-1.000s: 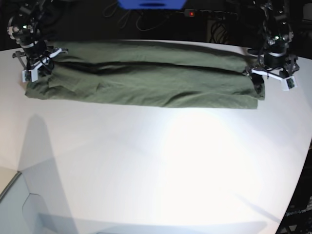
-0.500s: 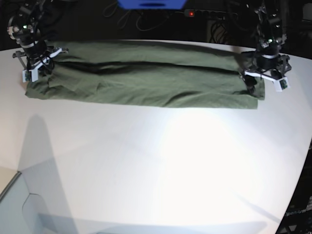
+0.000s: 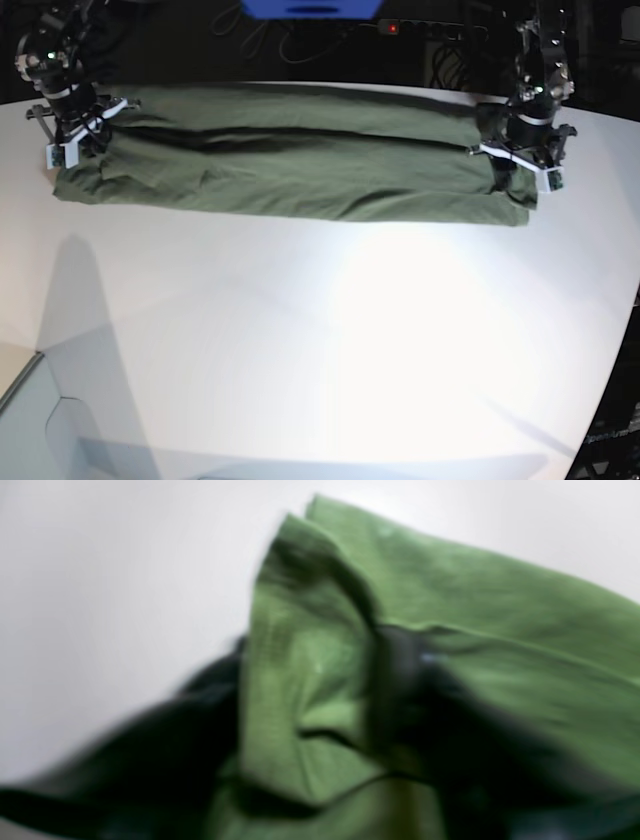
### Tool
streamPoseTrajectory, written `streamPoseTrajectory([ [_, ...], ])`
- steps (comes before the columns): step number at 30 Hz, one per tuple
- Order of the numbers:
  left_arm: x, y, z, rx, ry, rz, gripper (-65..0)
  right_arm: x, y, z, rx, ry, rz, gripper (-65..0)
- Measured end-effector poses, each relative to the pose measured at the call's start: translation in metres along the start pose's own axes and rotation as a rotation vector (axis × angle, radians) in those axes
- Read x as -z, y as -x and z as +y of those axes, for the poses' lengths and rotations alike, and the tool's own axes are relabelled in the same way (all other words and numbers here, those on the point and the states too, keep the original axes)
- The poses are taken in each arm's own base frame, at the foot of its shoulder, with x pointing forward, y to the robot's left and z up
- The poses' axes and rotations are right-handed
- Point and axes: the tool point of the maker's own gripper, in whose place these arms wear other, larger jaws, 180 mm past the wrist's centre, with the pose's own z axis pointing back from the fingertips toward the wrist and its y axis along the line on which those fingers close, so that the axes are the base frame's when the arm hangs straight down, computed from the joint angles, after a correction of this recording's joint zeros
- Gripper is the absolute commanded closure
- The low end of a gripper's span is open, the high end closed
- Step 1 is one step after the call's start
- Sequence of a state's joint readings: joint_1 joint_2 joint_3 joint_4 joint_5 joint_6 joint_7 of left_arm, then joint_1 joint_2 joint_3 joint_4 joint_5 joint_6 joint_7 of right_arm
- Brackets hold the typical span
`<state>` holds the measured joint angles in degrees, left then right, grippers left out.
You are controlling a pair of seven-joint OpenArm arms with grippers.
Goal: Layout the t-shirt on the table in an organized manner, then fold the t-shirt properly
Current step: 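Grasp the strip's end near the left gripper and fold it toward the middle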
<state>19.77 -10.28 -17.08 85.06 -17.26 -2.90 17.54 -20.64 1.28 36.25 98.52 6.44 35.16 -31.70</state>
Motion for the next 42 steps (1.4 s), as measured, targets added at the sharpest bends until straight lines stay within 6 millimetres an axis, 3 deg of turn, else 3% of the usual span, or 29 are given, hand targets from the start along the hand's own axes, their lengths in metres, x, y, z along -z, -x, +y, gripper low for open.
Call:
streamPoseTrajectory([
  [2, 0.000, 0.000, -0.003, -0.011, 0.012, 0.000, 0.0, 0.000, 0.000, 0.000, 0.000, 0.000, 0.000, 0.0],
  [5, 0.001, -0.002, 0.001, -0.019, 0.002, -0.002, -2.4, 0.001, -0.003, 0.000, 0.000, 0.000, -0.007, 0.0],
  [8, 0.000, -0.005, 0.016, -0.035, -0.032, 0.000, 0.0, 0.010, -0.012, 0.001, 0.017, -0.007, -0.028, 0.0],
  [12, -0.003, -0.016, 0.043, -0.066, -0.110, -0.004, -0.2, 0.025, -0.016, 0.023, 0.010, -0.073, -0.025, 0.0],
  [14, -0.008, -0.037, 0.045, -0.057, -0.119, -0.056, -0.2, 0.030, -0.012, 0.036, 0.004, -0.108, -0.013, 0.0],
  [18, -0.022, -0.090, 0.028, -0.034, -0.088, -0.202, -0.2, 0.037, -0.012, 0.061, -0.013, -0.174, -0.017, 0.0],
  [20, -0.034, -0.104, 0.013, -0.046, -0.062, -0.244, -0.2, 0.040, -0.015, 0.073, -0.020, -0.209, -0.026, 0.0],
  [22, -0.043, -0.105, -0.004, -0.066, -0.034, -0.220, -0.2, 0.042, -0.016, 0.082, -0.022, -0.229, -0.028, 0.0],
  [26, -0.056, -0.108, -0.046, -0.088, 0.040, -0.194, -0.2, 0.042, -0.016, 0.083, -0.018, -0.234, -0.031, 0.0],
  [35, -0.059, -0.054, -0.177, -0.003, 0.378, -0.011, -0.1, 0.043, -0.019, 0.084, -0.021, -0.237, -0.031, 0.0],
  [39, -0.065, -0.031, -0.214, 0.024, 0.476, 0.045, -0.1, 0.043, -0.019, 0.084, -0.022, -0.237, -0.030, 0.0],
  [42, -0.061, -0.019, -0.225, 0.031, 0.497, 0.078, -0.1, 0.043, -0.019, 0.084, -0.022, -0.237, -0.030, 0.0],
])
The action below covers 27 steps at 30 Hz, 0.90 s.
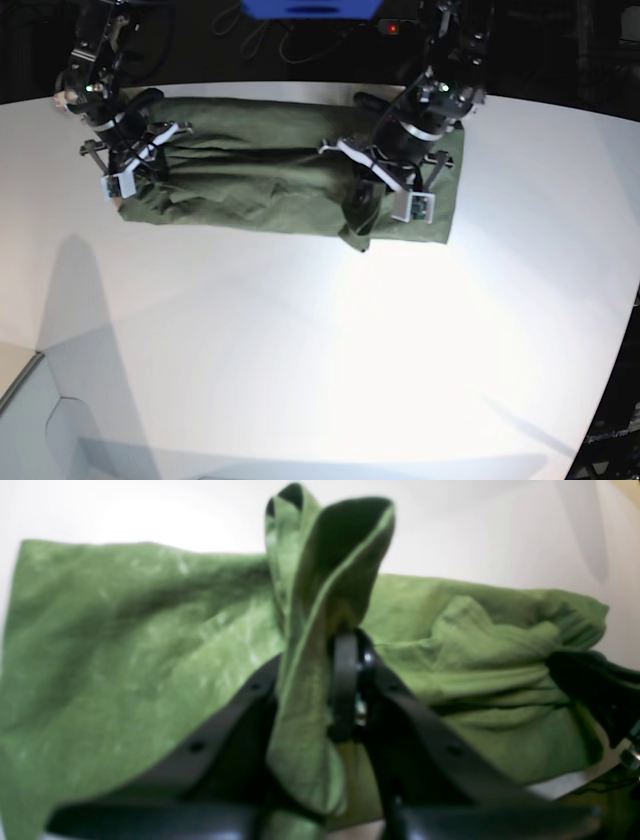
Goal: Layout the t-shirt on the table in an organized manner, then fold the t-shirt properly
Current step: 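Grasp the strip's end near the left gripper and fold it toward the middle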
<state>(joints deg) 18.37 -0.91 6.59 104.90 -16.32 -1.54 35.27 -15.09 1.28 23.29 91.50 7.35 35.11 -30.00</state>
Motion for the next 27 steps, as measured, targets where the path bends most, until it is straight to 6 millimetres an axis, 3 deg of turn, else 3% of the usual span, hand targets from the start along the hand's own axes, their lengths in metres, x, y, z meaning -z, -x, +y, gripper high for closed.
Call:
streamPoseTrajectory([
  [4, 0.010, 0.013, 0.001, 0.005, -0.002, 0.048, -0.1, 0.000, 0.000, 0.000, -0.001, 0.000, 0.000, 0.0],
  [13, 0.020, -0.001, -0.022, 0.010, 0.053, 0.018, -0.4, 0.000, 0.000, 0.000, -0.001, -0.001, 0.001, 0.0],
  [22, 0.023, -0.001, -0.022, 0.087, -0.005, 0.015, -0.2, 0.000, 0.000, -0.001, -0.005, 0.001, 0.003, 0.0],
  [27, 0.024, 0.006, -0.045, 0.155, 0.042, 0.027, -0.5, 0.000, 0.000, -0.001, -0.004, -0.001, 0.003, 0.0],
])
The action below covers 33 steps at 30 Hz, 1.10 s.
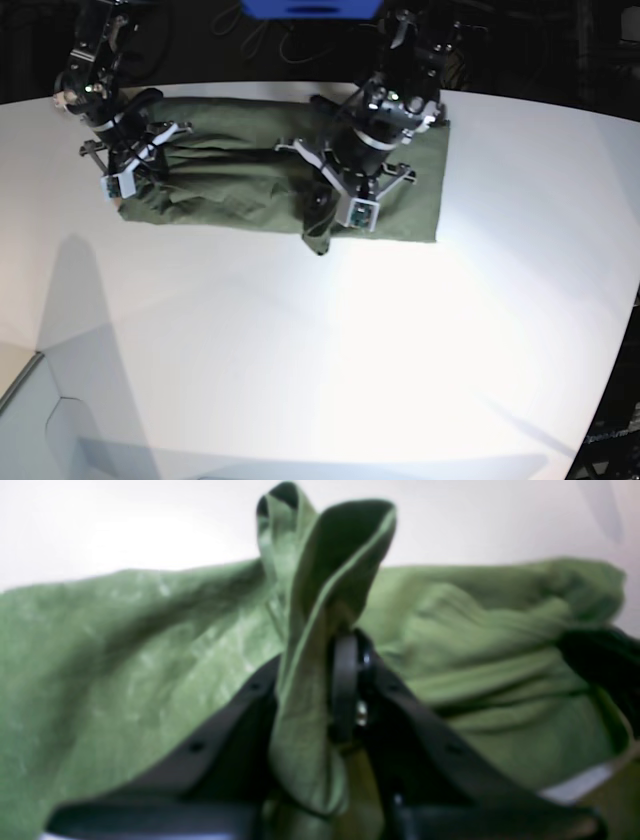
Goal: Layout the t-shirt on the table in an organized manner, then fold the t-shirt properly
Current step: 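Grasp the strip's end near the left gripper and fold it toward the middle, then flatten the folded end with the left gripper and release it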
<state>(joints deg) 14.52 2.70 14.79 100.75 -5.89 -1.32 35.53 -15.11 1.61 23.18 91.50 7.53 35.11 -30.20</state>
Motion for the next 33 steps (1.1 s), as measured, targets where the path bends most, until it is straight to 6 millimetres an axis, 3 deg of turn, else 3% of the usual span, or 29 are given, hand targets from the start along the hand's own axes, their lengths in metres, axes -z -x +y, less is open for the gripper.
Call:
streamPoseTrajectory([
  [7, 0.000, 0.001, -0.001, 0.053, -0.015, 0.004, -2.9, 0.000, 0.000, 0.000, 0.000, 0.000, 0.000, 0.0],
  [14, -0.001, -0.001, -0.003, 0.057, -0.010, -0.003, -31.6, 0.000, 0.000, 0.000, 0.000, 0.000, 0.000, 0.0],
  [16, -0.004, -0.009, -0.005, 0.058, -0.003, -0.025, -32.0, 0.000, 0.000, 0.000, 0.000, 0.000, 0.000, 0.0],
  [19, -0.017, -0.043, -0.016, 0.018, 0.037, -0.165, -32.0, 0.000, -0.001, 0.000, -0.001, 0.000, 0.001, 0.0],
  [21, -0.025, -0.052, -0.019, 0.001, 0.047, -0.210, -32.0, 0.000, -0.001, 0.000, 0.000, 0.000, 0.000, 0.0],
  [25, -0.029, -0.042, 0.015, 0.012, -0.034, -0.181, -28.0, 0.000, -0.001, 0.000, -0.001, 0.000, 0.000, 0.0],
  [31, -0.021, -0.016, 0.067, -0.041, -0.164, -0.111, -1.9, 0.000, -0.001, 0.000, 0.000, 0.000, 0.000, 0.0],
  [33, -0.017, -0.006, 0.071, -0.049, -0.173, -0.084, 0.0, 0.000, -0.001, 0.000, -0.001, 0.000, 0.001, 0.0],
])
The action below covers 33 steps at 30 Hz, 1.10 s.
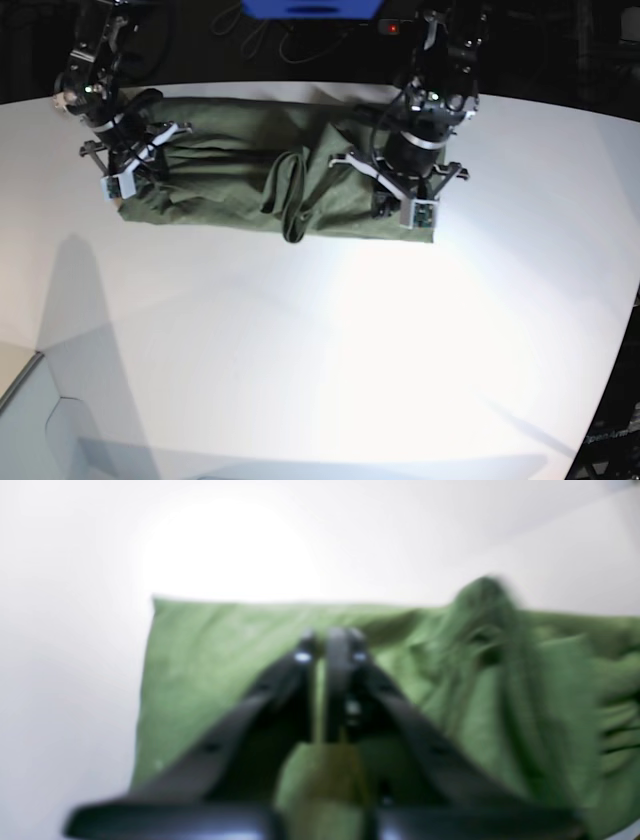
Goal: Layout the t-shirt on the table in an organized manner, then fold the t-shirt properly
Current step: 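Flatten the folded end with the left gripper and release it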
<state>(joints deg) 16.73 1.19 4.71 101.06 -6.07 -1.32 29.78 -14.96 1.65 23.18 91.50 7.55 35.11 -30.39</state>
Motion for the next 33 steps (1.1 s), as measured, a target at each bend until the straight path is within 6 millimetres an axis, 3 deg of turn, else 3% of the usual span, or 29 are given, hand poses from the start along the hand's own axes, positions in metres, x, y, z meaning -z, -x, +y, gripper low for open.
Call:
streamPoseTrajectory([
  [2, 0.002, 0.007, -0.014, 0.019, 0.038, 0.022, -0.8, 0.000, 0.000, 0.000, 0.001, 0.000, 0.000, 0.0],
  [6, -0.010, 0.031, -0.081, 0.148, 0.257, 0.079, -0.1, 0.000, 0.000, 0.000, -0.001, 0.001, 0.001, 0.0],
  [10, -0.022, 0.071, -0.110, 0.313, 0.365, 0.265, -0.1, 0.000, 0.000, 0.000, 0.000, 0.000, -0.001, 0.0],
  [12, -0.030, 0.062, -0.125, 0.372, 0.420, 0.239, -0.1, 0.000, 0.000, 0.000, 0.000, 0.000, 0.000, 0.0],
  [17, -0.058, 0.011, -0.139, 0.353, 0.476, 0.026, 0.0, 0.000, -0.001, 0.000, -0.001, 0.002, -0.001, 0.0],
  [20, -0.055, -0.009, -0.118, 0.318, 0.414, -0.031, 0.0, 0.000, -0.001, 0.000, -0.002, 0.002, -0.001, 0.0],
  [23, -0.038, -0.018, -0.067, 0.267, 0.248, -0.034, 0.0, 0.000, -0.001, -0.001, -0.002, 0.003, 0.000, 0.0],
  [29, -0.019, -0.011, 0.022, 0.100, -0.024, 0.010, 0.0, 0.000, -0.001, -0.001, -0.001, 0.003, -0.001, 0.0],
  [31, -0.015, -0.004, 0.036, 0.079, -0.064, 0.031, 0.0, 0.000, -0.001, -0.001, -0.001, 0.003, 0.000, 0.0],
  [33, -0.011, 0.011, 0.029, 0.090, -0.041, 0.078, 0.0, 0.000, -0.001, -0.001, -0.001, 0.003, -0.001, 0.0],
])
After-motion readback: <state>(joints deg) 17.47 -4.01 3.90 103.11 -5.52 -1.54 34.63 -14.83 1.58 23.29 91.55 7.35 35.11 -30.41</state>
